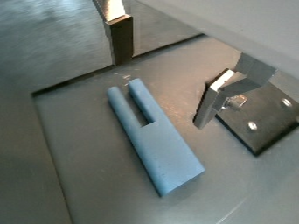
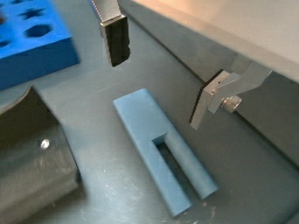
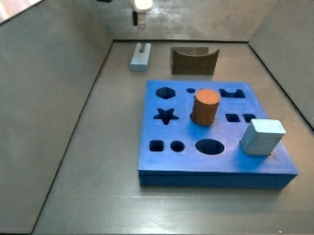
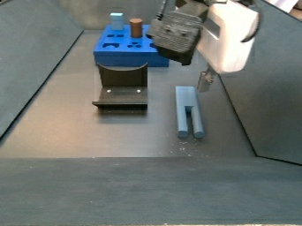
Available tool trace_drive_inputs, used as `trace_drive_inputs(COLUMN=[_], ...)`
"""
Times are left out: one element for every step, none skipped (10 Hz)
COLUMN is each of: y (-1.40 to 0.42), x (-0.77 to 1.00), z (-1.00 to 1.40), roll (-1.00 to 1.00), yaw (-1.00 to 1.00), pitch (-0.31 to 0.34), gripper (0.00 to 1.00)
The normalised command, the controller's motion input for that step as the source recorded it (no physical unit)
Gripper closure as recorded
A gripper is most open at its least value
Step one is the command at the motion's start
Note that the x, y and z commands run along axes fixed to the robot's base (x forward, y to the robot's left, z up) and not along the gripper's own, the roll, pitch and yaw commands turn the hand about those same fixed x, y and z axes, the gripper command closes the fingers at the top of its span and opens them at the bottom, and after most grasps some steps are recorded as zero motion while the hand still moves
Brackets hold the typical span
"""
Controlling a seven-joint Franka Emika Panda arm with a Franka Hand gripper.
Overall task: Pick up the square-circle object. Move up. Rotate the square-circle object. Place the square-circle object on the fixture. Regrasp the square-circle object. Move to above the board. Insert the square-circle object.
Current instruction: Rotate the square-circle object.
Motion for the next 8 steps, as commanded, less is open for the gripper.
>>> trace_drive_inputs(y=[-0.01, -0.01, -0.01, -0.01, -0.01, -0.01, -0.01, -0.01], x=[0.03, 0.03, 0.03, 0.03, 0.03, 0.03, 0.03, 0.03], z=[-0.04, -0.04, -0.04, -0.04, -0.04, -0.04, -0.04, -0.04], roll=[0.0, 0.0, 0.0, 0.0, 0.0, 0.0, 0.0, 0.0], yaw=[1.0, 1.0, 1.0, 1.0, 1.0, 1.0, 1.0, 1.0], pitch=[0.0, 0.0, 0.0, 0.0, 0.0, 0.0, 0.0, 0.0], gripper=[0.0, 0.0, 0.0, 0.0, 0.0, 0.0, 0.0, 0.0])
